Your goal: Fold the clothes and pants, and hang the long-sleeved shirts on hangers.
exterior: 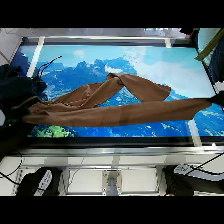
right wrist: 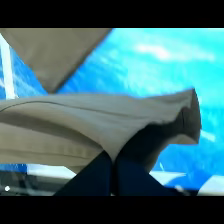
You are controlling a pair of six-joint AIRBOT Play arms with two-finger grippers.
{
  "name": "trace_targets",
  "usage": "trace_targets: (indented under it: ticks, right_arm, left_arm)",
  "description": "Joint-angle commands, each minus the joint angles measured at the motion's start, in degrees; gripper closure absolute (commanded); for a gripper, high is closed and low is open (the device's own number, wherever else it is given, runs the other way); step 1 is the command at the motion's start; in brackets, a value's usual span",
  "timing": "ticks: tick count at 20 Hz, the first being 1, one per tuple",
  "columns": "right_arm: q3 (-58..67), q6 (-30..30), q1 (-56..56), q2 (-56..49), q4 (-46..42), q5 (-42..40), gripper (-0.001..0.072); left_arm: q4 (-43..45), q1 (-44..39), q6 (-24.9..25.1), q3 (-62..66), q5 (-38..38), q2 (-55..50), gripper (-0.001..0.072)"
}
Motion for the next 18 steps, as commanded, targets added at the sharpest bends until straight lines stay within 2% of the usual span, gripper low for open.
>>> trace_targets:
  ticks: [1, 6, 10, 11, 12, 13, 14, 15, 17, 18]
  right_arm:
    - [-13.81, -3.72, -5.97, 3.32, -3.08, -2.47, 0.0690]
    - [-24.26, -2.67, -15.30, 3.65, -12.76, -7.61, 0.0690]
    - [-24.30, -2.19, -15.89, 3.65, -12.83, -10.08, 0.0689]
    - [-24.28, -2.05, -15.89, 3.65, -11.91, -9.86, 0.0673]
    - [-23.96, -1.90, -15.89, 3.69, -10.47, -9.01, 0.0509]
    - [-23.08, -1.40, -15.89, 3.69, -9.20, -7.63, 0.0319]
    - [-21.22, 0.24, -15.89, 3.69, -8.57, -6.01, 0.0304]
    - [-18.64, 1.95, -15.89, 3.69, -7.96, -4.22, 0.0304]
    - [-11.39, 5.51, -15.89, 3.69, -3.96, -1.16, 0.0305]
    - [-7.87, 7.37, -15.87, 3.69, 0.72, -0.74, 0.0305]
  left_arm:
    - [0.35, 0.07, -0.22, -8.15, -5.68, 3.85, 0.0694]
    - [4.28, 0.07, -0.20, -16.22, -10.95, 10.75, 0.0695]
    - [4.85, 0.04, -0.20, -17.81, -10.97, 11.34, 0.0694]
    - [4.52, 0.04, -0.20, -17.88, -11.15, 11.21, 0.0693]
    - [3.93, 0.04, -0.20, -17.84, -11.17, 11.26, 0.0674]
    - [3.82, 0.04, -0.20, -17.62, -11.17, 11.34, 0.0460]
    - [3.82, 0.04, -0.20, -16.74, -11.26, 11.34, 0.0125]
    - [3.85, 0.04, -0.20, -14.73, -11.56, 11.34, 0.0055]
    - [4.13, 0.04, -0.20, -8.22, -10.01, 11.32, 0.0055]
    - [4.28, 0.07, -0.17, -4.42, -6.08, 11.28, 0.0055]
